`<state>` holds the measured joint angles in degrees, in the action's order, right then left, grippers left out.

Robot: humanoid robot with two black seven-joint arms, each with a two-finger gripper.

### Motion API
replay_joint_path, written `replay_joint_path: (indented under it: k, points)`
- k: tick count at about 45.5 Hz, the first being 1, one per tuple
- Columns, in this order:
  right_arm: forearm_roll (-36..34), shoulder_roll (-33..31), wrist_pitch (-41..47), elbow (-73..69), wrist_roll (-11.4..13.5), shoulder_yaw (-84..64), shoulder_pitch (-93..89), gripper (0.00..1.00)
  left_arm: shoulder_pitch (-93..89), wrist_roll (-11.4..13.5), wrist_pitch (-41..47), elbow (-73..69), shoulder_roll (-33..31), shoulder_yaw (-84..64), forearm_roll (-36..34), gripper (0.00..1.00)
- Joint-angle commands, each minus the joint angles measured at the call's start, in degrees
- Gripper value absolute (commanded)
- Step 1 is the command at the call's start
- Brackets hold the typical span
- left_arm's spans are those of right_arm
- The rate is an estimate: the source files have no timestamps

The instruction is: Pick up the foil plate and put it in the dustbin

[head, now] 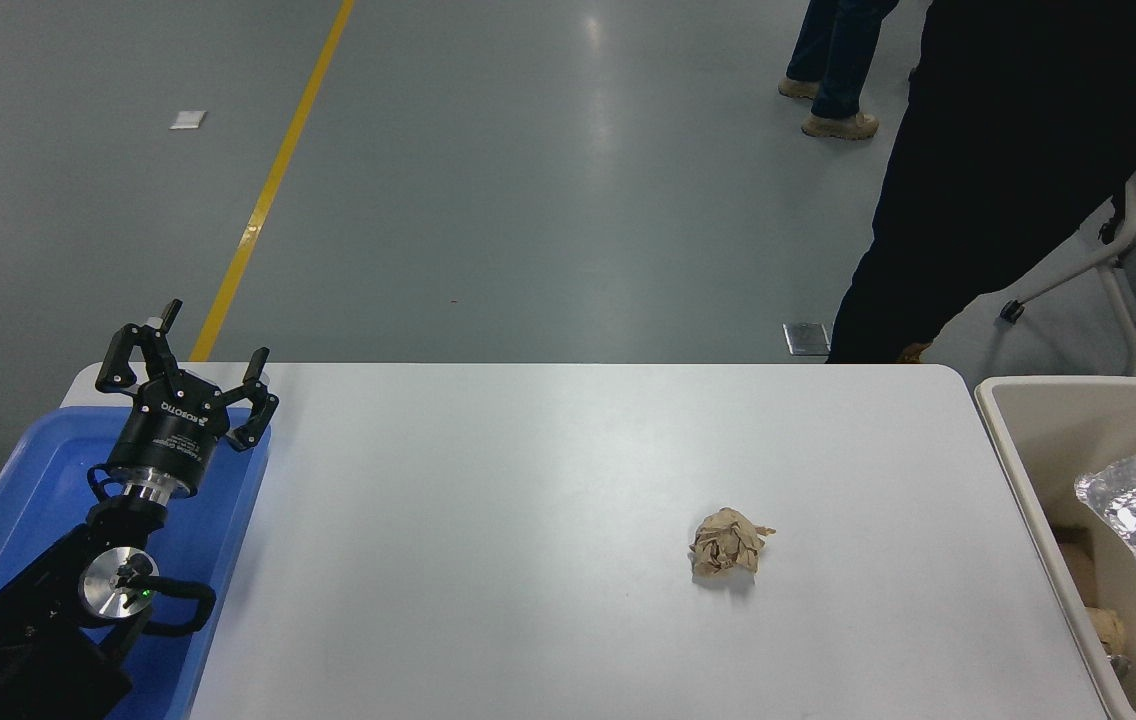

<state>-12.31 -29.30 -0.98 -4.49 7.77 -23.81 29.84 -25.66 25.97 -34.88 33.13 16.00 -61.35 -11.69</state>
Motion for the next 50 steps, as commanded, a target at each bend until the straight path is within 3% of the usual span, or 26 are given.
replay_joint_path:
  k: [1, 3, 4, 17, 25, 40, 50]
  points:
    - [0.1, 0.3, -0.2, 0.2, 0.0, 0.2, -0.1, 0.85, 0.0, 0.0, 0.0, 0.0, 0.0, 0.0, 0.0, 0.98]
    - [0.1, 0.3, -0.1, 0.1, 0.0, 0.1, 0.3, 0.99, 0.0, 0.0, 0.0, 0.0, 0.0, 0.0, 0.0, 0.98]
    - [0.1, 0.3, -0.1, -0.1, 0.1, 0.0, 0.7, 1.00, 0.0, 0.0, 0.0, 0.0, 0.0, 0.0, 0.0, 0.99]
    - [0.9, -1.8, 1.0, -2.0, 0.0, -1.8, 7.6, 1.00, 0.0, 0.0, 0.0, 0.0, 0.0, 0.0, 0.0, 0.98]
    - [0.9, -4.4, 1.1, -10.3, 0.0, -14.0, 20.1, 1.00, 0.0, 0.0, 0.0, 0.0, 0.0, 0.0, 0.0, 0.98]
    - [1.1, -2.7, 1.3, -29.8, -0.2, -31.8, 45.1, 1.00, 0.0, 0.0, 0.0, 0.0, 0.0, 0.0, 0.0, 0.98]
    - [9.8, -2.5, 2.4, -45.5, -0.1, -34.6, 57.2, 1.00, 0.0, 0.0, 0.0, 0.0, 0.0, 0.0, 0.0, 0.98]
